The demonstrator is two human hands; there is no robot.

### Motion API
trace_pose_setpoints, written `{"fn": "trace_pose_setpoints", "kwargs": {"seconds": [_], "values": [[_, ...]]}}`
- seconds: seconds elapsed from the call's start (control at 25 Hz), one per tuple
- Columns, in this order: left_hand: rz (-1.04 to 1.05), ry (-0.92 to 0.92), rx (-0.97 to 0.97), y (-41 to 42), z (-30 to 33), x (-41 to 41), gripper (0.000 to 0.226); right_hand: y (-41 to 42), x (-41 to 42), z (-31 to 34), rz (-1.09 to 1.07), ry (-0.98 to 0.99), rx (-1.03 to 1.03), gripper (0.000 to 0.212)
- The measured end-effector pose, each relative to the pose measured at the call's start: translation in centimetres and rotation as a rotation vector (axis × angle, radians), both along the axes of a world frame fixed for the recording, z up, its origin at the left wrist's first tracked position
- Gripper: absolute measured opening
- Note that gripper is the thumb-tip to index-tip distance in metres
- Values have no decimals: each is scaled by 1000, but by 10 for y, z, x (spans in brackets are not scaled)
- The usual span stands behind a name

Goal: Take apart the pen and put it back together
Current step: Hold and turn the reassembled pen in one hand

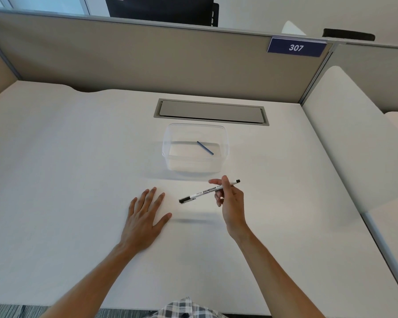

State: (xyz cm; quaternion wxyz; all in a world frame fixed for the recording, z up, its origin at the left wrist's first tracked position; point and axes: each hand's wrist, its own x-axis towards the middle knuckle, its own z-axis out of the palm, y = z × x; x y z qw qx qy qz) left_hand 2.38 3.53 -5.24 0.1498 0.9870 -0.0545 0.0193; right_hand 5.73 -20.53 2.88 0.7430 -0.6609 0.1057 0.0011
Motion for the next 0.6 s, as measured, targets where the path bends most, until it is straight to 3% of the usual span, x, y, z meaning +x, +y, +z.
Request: {"fn": "trace_pose_setpoints", "kwargs": {"seconds": [0.28,0.6], "values": [[0,-6,-10,0,0,0,69,-9,-16,-13,-11,-4,-163,5],[-1,-7,-9,0,-2,1,68,3,-29,-32,-39,33,-558,3]]}}
